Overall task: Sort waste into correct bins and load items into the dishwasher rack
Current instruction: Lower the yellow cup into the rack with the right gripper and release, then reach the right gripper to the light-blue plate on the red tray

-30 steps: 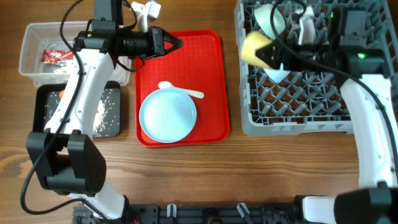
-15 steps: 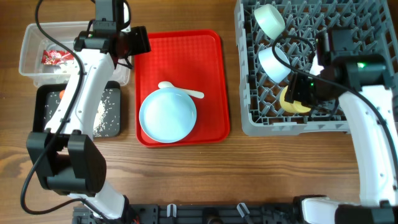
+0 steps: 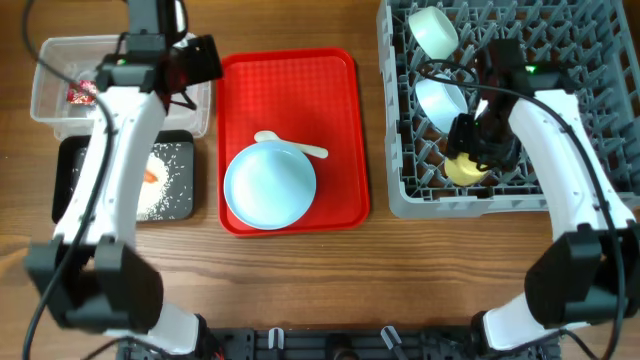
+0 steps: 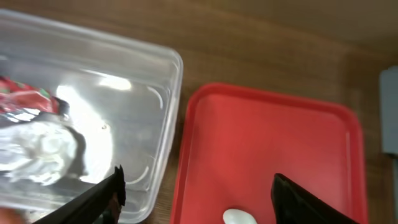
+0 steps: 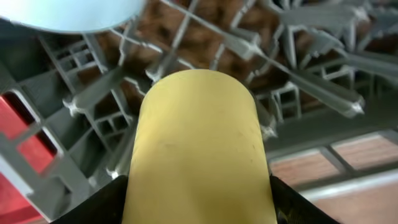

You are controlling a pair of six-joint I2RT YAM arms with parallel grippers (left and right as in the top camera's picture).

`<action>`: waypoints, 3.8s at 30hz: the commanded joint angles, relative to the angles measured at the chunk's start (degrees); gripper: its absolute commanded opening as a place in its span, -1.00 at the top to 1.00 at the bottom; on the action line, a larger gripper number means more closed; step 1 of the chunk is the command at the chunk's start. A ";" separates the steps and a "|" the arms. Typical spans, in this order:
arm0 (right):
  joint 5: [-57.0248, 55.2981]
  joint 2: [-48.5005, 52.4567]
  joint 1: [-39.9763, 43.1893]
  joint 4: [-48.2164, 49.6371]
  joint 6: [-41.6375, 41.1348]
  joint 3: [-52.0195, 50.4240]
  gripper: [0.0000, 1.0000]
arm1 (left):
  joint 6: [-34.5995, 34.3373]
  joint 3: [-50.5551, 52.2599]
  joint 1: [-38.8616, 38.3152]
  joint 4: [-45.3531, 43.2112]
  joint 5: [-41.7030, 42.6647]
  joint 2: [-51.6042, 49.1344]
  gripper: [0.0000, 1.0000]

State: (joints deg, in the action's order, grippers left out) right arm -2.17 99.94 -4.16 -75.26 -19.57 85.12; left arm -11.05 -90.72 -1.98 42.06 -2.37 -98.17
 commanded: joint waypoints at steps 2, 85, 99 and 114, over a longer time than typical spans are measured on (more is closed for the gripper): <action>1.36 2.56 -0.15 1.79 1.86 -0.24 -0.29 | 0.04 -0.24 3.82 0.07 -1.16 5.53 -0.87; 15.19 13.20 -24.90 19.65 19.56 6.29 -0.67 | -9.14 -0.24 20.00 4.98 1.86 6.75 -1.00; 15.61 13.20 -24.79 20.94 19.58 6.29 -0.63 | -9.14 -0.24 20.00 4.96 1.88 6.75 -1.00; 22.18 13.20 -25.42 27.69 14.93 6.29 -0.60 | -9.14 -0.24 20.00 4.96 1.88 6.75 -1.00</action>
State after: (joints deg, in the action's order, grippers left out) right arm 17.82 112.84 -28.99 -47.64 -2.61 91.61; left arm -19.46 -90.72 17.76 46.98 -0.99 -92.25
